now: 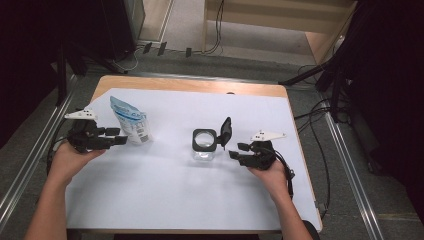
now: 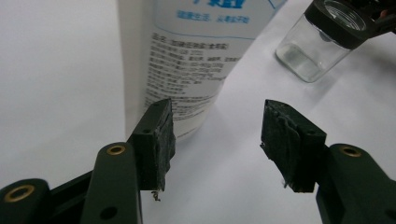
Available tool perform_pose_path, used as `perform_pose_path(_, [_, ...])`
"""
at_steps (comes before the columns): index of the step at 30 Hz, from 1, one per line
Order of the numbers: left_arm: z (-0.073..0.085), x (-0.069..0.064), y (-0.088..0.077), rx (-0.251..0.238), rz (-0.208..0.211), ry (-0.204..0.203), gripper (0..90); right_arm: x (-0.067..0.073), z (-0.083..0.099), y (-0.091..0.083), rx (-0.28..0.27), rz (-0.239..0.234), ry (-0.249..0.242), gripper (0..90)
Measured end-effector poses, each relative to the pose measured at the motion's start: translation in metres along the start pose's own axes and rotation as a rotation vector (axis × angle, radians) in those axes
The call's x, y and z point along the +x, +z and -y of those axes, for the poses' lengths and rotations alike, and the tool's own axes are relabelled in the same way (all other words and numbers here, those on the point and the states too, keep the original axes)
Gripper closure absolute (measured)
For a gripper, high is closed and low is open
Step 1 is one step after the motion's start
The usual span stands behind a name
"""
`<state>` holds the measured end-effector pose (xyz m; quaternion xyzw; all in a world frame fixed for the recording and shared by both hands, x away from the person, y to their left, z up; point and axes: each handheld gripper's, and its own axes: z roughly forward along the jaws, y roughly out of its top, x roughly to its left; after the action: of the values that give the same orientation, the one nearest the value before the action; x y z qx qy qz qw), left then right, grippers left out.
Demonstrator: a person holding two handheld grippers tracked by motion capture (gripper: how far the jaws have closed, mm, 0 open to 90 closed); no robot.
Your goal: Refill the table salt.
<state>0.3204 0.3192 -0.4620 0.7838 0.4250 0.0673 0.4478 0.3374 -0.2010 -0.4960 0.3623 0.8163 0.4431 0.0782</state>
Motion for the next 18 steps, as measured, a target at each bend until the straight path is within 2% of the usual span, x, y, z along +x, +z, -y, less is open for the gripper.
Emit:
perform_pose_path(5, [-0.006,0.010,-0.006,-0.014,-0.017,-0.002,41.2,0.000,0.000,0.000,-0.005,0.001,0.000,48.3])
perform_pose_path(8, [-0.009,0.015,-0.009,-0.043,-0.003,0.002,38.2,0.000,0.000,0.000,-0.003,0.002,0.000,48.4])
perform_pose_path(18, [-0.032,0.020,-0.009,-0.053,0.027,0.039,36.7,0.002,0.000,0.002,0.007,0.001,-0.003,48.6])
